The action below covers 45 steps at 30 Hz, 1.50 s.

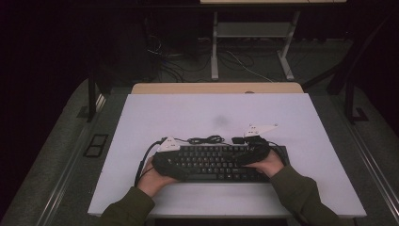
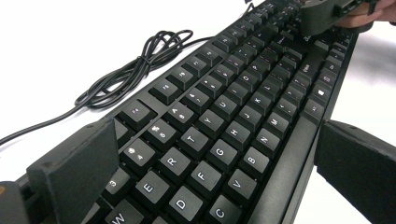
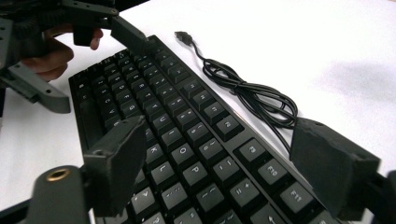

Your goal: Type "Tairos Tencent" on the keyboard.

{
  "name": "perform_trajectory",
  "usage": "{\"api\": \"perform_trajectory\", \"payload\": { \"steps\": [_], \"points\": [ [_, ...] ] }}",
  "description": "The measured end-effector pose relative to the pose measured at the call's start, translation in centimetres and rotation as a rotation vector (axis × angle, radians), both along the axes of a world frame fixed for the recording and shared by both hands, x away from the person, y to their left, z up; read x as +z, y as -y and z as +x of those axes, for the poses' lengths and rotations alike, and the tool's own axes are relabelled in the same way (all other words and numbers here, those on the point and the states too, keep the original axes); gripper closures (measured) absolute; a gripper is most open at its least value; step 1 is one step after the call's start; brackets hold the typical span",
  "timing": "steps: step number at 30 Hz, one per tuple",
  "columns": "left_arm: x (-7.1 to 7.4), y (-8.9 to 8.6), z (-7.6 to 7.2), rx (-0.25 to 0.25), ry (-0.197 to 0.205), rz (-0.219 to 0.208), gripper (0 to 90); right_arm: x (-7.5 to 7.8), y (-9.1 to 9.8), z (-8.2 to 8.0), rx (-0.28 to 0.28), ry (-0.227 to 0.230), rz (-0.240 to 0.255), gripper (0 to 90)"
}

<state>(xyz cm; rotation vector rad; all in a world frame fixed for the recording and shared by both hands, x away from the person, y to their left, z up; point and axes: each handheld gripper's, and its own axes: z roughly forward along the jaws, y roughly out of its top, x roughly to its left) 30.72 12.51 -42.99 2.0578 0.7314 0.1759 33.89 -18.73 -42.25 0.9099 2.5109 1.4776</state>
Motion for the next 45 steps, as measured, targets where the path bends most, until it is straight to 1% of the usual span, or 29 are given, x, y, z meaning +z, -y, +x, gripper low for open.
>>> {"api": "perform_trajectory", "payload": {
  "steps": [2,4,10,12,17,20,21,23,26,29,33,37,40,45],
  "points": [
    [0.0,0.0,0.0,0.001,0.006,-0.005,0.0,0.0,0.2,-0.1,0.0,0.0,0.002,22.4],
    [0.0,0.0,0.1,-0.002,0.001,-0.006,0.0,0.0,0.4,-0.3,0.004,-0.002,0.0,27.2],
    [-0.2,0.1,0.2,-0.003,-0.002,-0.009,0.0,0.2,1.0,-1.0,0.022,-0.006,-0.01,49.9],
    [-0.3,0.1,0.3,-0.006,-0.005,-0.008,0.0,0.2,1.2,-1.3,0.028,-0.009,-0.012,55.9],
    [-0.3,0.2,0.3,-0.011,-0.01,-0.012,0.5,0.0,1.5,-1.9,0.06,-0.007,-0.041,70.1],
    [-0.4,0.2,0.4,-0.013,-0.013,-0.009,1.3,-0.1,1.6,-2.3,0.079,-0.011,-0.059,77.3],
    [-0.4,0.3,0.4,-0.01,-0.015,-0.014,1.7,-0.1,1.7,-2.4,0.087,-0.004,-0.067,79.2],
    [-0.4,0.3,0.4,-0.008,-0.019,-0.015,3.1,-0.2,1.8,-2.6,0.093,-0.01,-0.076,82.3],
    [-0.4,0.3,0.5,-0.014,-0.014,-0.004,4.0,-0.3,1.9,-2.9,0.107,-0.009,-0.098,87.6],
    [-0.4,0.4,0.5,-0.01,-0.018,-0.008,4.8,-0.5,1.9,-3.1,0.127,-0.011,-0.118,89.1],
    [-0.3,0.5,0.6,-0.016,-0.016,0.001,6.3,-0.8,1.8,-3.3,0.143,-0.018,-0.149,89.2],
    [-0.2,0.7,0.6,-0.015,-0.016,0.004,10.3,-1.0,1.6,-3.3,0.152,-0.021,-0.175,89.2],
    [-0.2,0.7,0.7,-0.008,-0.017,0.001,13.8,-1.1,1.5,-3.2,0.153,-0.022,-0.184,89.2],
    [-0.1,0.6,1.0,0.001,-0.017,0.0,15.3,-1.2,1.4,-3.3,0.16,-0.028,-0.194,89.2]
  ]
}}
